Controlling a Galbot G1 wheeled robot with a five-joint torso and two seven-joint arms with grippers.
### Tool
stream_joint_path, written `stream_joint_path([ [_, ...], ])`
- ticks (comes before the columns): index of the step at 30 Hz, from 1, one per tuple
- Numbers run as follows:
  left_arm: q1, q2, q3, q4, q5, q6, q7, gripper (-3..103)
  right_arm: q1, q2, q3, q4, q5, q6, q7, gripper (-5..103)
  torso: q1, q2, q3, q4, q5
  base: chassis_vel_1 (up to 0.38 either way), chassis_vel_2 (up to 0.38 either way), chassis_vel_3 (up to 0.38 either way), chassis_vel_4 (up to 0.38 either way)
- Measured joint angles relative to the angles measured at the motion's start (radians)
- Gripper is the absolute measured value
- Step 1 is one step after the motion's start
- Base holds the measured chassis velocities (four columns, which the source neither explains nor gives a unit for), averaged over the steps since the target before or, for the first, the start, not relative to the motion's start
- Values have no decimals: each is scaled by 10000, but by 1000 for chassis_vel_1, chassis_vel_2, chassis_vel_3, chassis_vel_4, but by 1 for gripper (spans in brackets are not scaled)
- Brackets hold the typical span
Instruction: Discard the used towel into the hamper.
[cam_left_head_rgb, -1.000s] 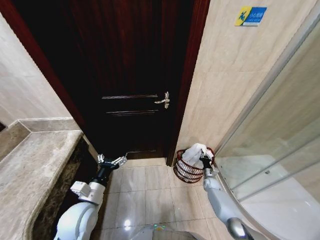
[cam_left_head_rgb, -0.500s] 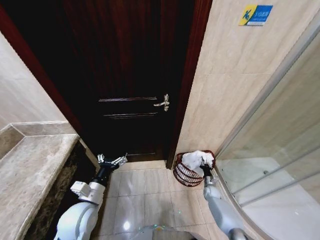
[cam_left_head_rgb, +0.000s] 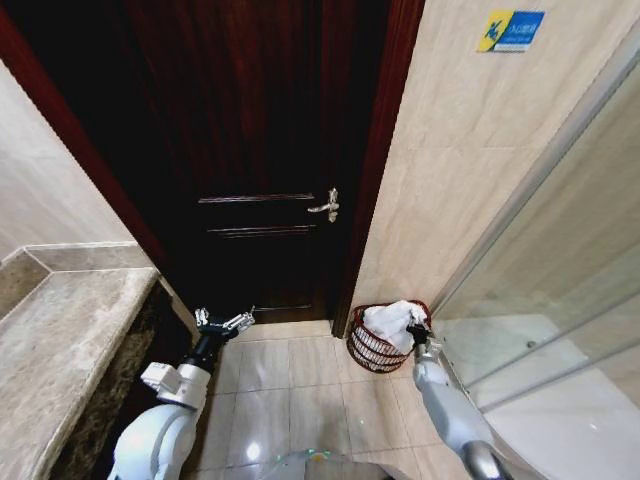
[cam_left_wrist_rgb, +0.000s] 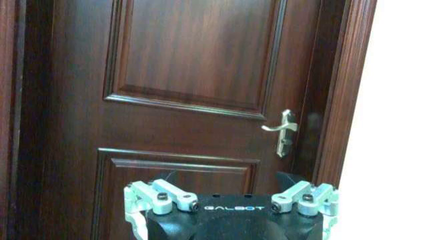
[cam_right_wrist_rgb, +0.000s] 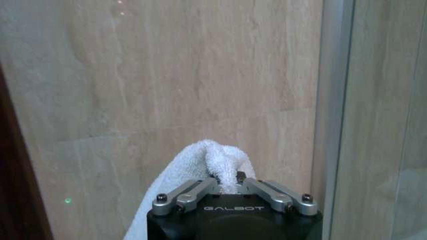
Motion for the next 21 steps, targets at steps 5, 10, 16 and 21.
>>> stream_joint_path([
  [5,0,0,0,0,0,0,0,99,-410,-114,34,300,-54,-232,-407,3,-1,0,0,-5,0,0,0,0,0],
  [10,1,0,0,0,0,0,0,99,-584,-125,40,303,-63,-218,-422,3,-3,1,-1,-4,-1,-31,15,27,-11],
  [16,0,0,0,0,0,0,0,99,-704,-53,44,310,-70,-78,-427,3,-3,1,-1,0,0,-107,100,101,-110],
  [21,-2,0,0,0,0,0,0,99,-834,-28,44,360,-71,-187,-593,3,3,-1,1,1,5,-162,186,178,-186],
])
